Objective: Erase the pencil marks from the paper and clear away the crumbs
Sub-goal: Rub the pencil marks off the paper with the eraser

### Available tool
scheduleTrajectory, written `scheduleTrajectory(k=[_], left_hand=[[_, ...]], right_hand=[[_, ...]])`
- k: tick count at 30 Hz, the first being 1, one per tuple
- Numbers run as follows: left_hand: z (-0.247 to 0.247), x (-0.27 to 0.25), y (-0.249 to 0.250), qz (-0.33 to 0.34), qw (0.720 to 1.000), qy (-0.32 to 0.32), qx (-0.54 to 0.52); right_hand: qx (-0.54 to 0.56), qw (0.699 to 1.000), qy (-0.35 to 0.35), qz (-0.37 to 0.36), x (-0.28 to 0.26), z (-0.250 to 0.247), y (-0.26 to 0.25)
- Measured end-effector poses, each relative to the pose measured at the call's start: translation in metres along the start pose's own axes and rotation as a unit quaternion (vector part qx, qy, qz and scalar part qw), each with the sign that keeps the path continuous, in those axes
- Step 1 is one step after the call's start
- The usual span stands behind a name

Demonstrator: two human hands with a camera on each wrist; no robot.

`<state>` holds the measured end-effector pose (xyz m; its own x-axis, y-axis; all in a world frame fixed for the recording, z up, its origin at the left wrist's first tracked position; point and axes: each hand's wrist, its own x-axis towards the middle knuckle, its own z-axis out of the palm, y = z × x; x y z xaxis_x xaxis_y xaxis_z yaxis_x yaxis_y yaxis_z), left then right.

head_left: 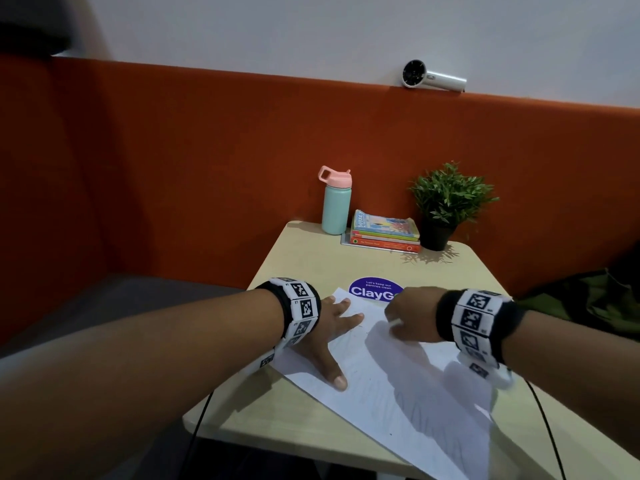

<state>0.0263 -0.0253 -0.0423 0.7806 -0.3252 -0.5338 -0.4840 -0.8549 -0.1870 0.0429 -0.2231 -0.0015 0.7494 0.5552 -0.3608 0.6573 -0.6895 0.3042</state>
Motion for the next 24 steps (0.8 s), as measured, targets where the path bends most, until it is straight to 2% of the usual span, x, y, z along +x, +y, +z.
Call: scheduleTrajectory(k=[2,5,7,11,13,15,17,22,24], left_hand=[[0.001,0.000,0.000,-0.006,1.000,0.000,0.001],[0.003,0.000,0.001,-0.012,1.000,0.008,0.002],[0.002,0.000,0.001,-0.007,1.000,0.007,-0.001],[0.000,-0.001,0.000,-0.003,1.000,0.004,-0.008],[0.001,-0.002,0.000,-0.006,1.000,0.010,-0.006],[0.002,-0.002,0.002,-0.008,1.000,0.018,-0.005],[0.003,-0.003,0.002,-0.009,1.000,0.019,-0.005],[0.002,0.001,0.001,-0.006,1.000,0.012,-0.014],[0.003,0.002,0.004,-0.011,1.000,0.014,-0.016]], right_hand=[[0.002,1.000,0.005,-0.018,-0.002,0.004,-0.013],[0.043,0.994,-0.015,-0.099,-0.021,0.007,-0.049],[0.055,0.994,-0.022,-0.090,-0.017,0.002,-0.043],[0.013,1.000,-0.002,0.007,0.003,-0.008,-0.014],[0.015,1.000,0.001,-0.013,0.001,-0.007,-0.029],[0.071,0.995,-0.016,-0.068,-0.010,-0.004,-0.051],[0.095,0.991,-0.025,-0.091,-0.013,-0.003,-0.055],[0.067,0.997,0.007,0.035,0.020,0.002,-0.001],[0.062,0.997,0.007,0.052,0.026,0.006,0.009]])
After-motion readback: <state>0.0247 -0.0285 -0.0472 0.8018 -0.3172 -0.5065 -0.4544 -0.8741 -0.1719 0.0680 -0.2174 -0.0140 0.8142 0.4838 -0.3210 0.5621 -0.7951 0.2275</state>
